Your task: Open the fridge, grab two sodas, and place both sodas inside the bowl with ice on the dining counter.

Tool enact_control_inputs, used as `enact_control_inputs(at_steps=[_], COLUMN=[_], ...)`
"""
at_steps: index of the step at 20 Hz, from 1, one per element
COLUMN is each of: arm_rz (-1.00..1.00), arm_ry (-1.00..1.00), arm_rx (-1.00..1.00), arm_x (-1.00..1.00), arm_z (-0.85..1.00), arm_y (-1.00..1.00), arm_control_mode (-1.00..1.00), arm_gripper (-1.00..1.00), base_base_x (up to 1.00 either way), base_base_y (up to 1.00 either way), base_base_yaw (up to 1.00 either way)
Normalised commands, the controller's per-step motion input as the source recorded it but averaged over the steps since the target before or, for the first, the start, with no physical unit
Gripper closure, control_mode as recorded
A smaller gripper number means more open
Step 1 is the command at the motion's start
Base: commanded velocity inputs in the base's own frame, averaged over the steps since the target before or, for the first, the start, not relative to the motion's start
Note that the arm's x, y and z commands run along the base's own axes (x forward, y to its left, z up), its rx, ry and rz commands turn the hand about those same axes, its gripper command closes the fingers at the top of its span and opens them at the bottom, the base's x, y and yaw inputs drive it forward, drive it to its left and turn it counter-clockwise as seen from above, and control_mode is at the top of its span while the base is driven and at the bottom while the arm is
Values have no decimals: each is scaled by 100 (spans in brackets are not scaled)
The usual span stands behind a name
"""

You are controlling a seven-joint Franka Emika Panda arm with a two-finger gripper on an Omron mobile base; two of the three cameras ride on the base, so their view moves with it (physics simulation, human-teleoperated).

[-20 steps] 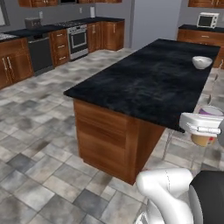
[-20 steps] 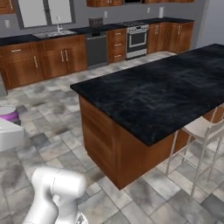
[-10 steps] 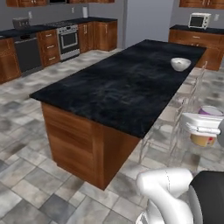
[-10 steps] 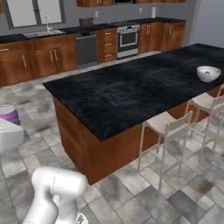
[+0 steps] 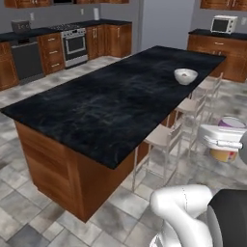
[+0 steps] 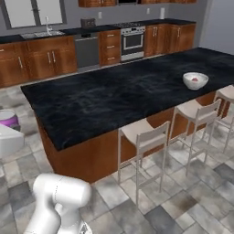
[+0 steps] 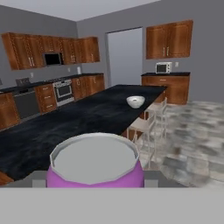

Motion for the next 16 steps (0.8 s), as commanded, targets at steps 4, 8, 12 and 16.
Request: enact_control_inputs(at_steps=[4, 8, 12, 16], arm_rz=[0, 0, 0, 0], arm_ry=[0, 0, 0, 0], arm_rx=[0, 0, 0, 0], arm_x=[0, 0, 0, 0], arm_z=[0, 0, 0, 0], arm_y=[0, 0, 0, 0], arm_control_mode=[100, 100, 100, 100], arm_gripper=[100, 100, 100, 100], base_base_x=[28, 27, 28, 29], base_base_y=[-100, -96, -90, -85], base_base_yaw=[23, 26, 29, 31])
